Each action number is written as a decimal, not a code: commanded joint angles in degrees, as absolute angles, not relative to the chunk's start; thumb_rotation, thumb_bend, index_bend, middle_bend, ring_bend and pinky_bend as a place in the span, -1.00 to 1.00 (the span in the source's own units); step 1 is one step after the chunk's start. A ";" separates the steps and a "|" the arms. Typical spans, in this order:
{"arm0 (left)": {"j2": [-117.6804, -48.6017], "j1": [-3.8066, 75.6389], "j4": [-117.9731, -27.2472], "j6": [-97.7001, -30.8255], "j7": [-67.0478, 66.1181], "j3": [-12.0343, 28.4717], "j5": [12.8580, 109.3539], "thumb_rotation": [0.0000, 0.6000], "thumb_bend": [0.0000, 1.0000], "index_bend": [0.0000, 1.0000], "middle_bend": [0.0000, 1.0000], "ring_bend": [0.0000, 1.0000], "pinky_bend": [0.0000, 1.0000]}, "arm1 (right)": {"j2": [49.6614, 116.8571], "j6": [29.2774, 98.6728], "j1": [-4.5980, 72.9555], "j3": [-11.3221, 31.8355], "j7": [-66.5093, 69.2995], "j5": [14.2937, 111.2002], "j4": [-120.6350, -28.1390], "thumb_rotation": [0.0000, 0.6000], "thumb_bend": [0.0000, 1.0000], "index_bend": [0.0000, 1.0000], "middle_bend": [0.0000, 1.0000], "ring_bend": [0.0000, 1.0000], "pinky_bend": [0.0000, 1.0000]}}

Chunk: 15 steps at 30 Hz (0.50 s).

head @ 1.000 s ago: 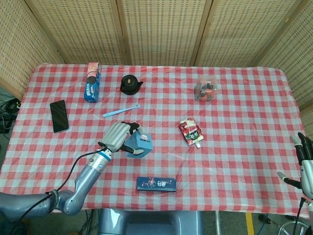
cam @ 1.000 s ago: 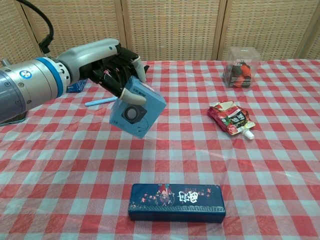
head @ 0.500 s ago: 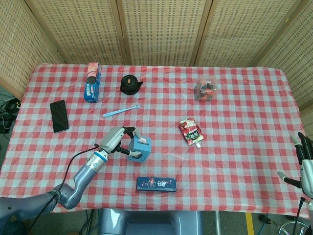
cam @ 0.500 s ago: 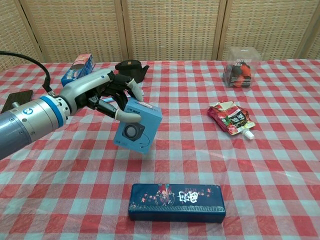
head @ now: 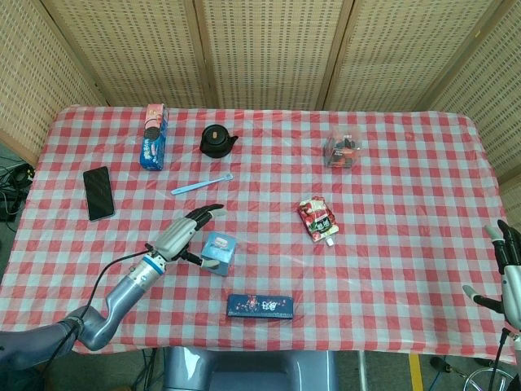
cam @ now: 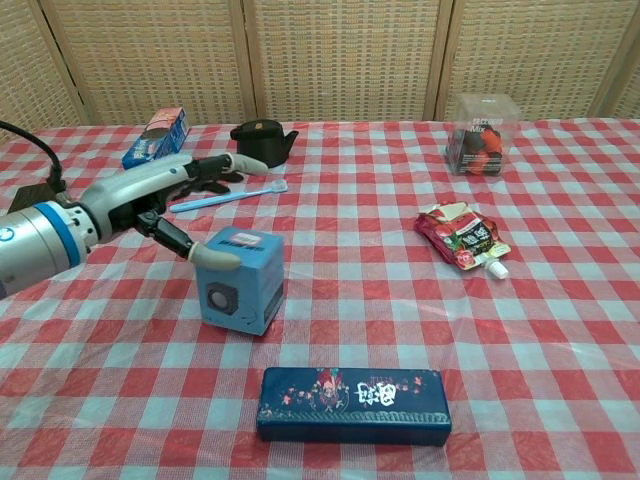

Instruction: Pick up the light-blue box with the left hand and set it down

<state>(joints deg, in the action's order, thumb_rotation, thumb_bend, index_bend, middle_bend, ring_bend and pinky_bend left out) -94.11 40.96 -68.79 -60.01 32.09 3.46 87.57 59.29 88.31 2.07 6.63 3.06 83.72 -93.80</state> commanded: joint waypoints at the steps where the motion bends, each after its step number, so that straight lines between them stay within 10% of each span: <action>1: -90.62 39.34 -70.42 -63.50 32.63 2.11 89.98 1.00 -1.00 -1.00 -1.00 -1.00 -1.00 | 59.24 88.43 2.02 6.52 3.06 83.96 -93.95 1.00 -1.00 -1.00 -1.00 -1.00 -1.00; 15: -76.09 41.25 -89.08 -56.06 -1.14 0.02 89.54 1.00 -1.00 -1.00 -1.00 -1.00 -1.00 | 59.21 89.13 1.85 6.33 2.28 84.73 -94.55 1.00 -1.00 -1.00 -1.00 -1.00 -1.00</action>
